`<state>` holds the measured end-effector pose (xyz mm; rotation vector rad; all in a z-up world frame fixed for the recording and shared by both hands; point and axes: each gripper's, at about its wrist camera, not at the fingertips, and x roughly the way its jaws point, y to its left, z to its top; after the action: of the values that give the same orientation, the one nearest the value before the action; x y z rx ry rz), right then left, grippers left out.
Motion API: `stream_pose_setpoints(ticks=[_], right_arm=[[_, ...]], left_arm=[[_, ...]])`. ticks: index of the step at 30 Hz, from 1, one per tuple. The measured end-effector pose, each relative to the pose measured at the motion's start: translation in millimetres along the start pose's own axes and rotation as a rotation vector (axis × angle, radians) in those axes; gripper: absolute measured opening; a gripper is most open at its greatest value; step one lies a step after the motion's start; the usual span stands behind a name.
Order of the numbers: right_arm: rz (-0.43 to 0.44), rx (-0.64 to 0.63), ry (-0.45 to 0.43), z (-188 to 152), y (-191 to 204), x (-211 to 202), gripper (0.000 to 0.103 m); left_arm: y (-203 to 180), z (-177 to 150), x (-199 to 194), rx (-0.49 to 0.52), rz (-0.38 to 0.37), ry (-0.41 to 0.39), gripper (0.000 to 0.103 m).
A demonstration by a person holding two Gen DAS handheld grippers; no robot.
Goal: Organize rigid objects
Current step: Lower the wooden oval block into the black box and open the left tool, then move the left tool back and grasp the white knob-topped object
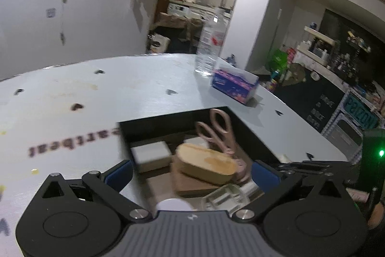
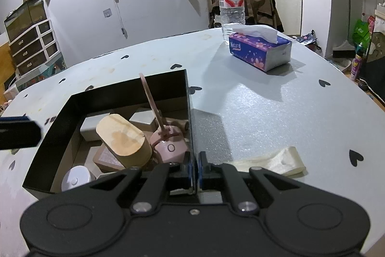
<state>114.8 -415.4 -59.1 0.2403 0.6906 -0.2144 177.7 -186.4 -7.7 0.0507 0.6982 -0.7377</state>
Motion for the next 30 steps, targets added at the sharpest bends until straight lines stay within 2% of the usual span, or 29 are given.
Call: stream_pose_setpoints(ticks=[6, 15, 23, 28, 30], right_arm=[[0.003, 0.004, -0.002, 0, 0, -1, 0.006], [0.002, 0.000, -0.001, 0, 0, 0, 0.006], [-0.002, -0.005, 0.003, 1, 0, 0, 0.006], [-0.002, -0.004, 0.004, 1, 0, 0, 0.006], [-0.002, -0.004, 0.005, 1, 0, 0, 0.006]], left_arm=[[35, -8, -28, -0.023, 0.127, -0.073, 0.103], [105, -22, -58, -0.107, 0.335, -0.137, 0.103], [158, -28, -59, -0.174, 0.514, -0.129, 0.101], [183, -31, -50, -0.208, 0.577, -0.100, 0.090], [190, -33, -45, -0.213, 0.594, -0.081, 0.079]])
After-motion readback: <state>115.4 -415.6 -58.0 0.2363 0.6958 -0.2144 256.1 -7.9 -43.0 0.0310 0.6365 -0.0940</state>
